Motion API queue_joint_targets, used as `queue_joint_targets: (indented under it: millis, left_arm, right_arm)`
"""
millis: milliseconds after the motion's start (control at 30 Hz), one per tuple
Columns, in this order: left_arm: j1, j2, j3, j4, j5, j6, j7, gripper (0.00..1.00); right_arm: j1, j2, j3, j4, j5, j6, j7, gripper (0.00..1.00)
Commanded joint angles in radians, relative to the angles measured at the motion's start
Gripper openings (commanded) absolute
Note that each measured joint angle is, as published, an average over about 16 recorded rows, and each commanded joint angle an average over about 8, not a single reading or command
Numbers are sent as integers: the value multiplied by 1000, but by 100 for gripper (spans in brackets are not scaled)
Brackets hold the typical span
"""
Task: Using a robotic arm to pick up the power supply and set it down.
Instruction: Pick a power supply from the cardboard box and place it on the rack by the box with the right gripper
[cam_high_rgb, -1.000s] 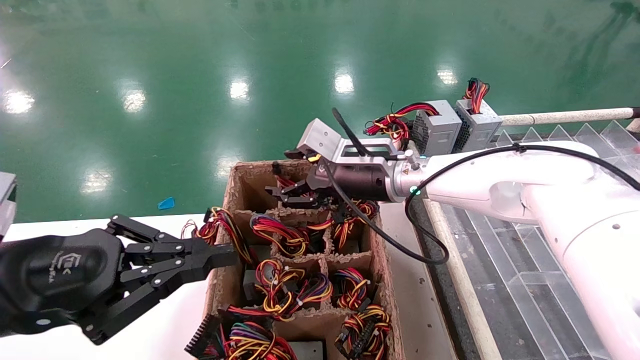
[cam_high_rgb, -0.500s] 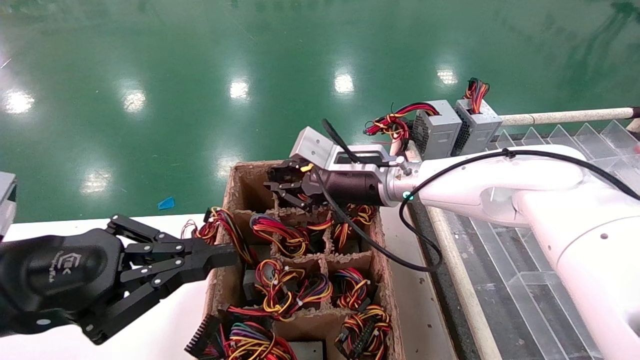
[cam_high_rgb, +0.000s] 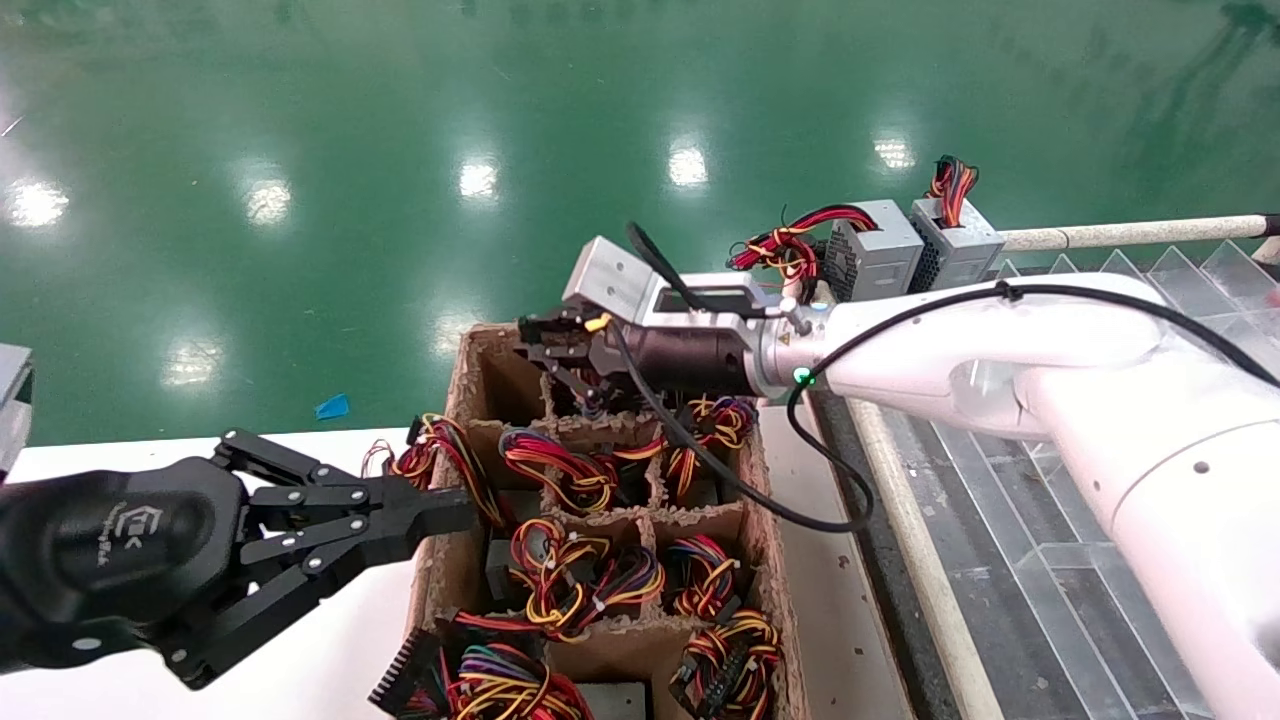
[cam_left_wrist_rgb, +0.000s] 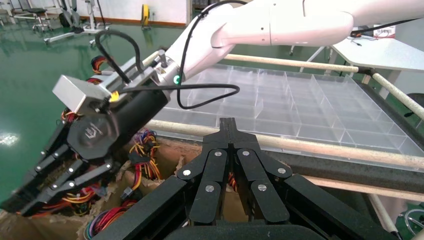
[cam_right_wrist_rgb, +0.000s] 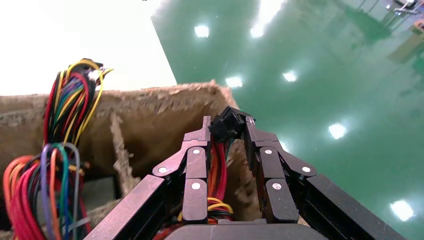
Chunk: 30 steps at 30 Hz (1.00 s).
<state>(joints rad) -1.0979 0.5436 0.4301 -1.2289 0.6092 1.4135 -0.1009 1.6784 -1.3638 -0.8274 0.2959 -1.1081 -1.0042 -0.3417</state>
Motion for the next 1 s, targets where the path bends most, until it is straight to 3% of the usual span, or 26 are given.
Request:
queue_joint_targets:
  millis: [33,700,1000]
  left_arm:
    - [0,0,0,0,0,0,0,0]
    - [0,0,0,0,0,0,0,0]
    - [0,0,0,0,0,0,0,0]
  right_arm:
    - [7,1,-8,3,14,4,0,0]
    - [-5,-4,-136,72,146,41,16,0]
    - [44,3,-169,55,207,65,-2,0]
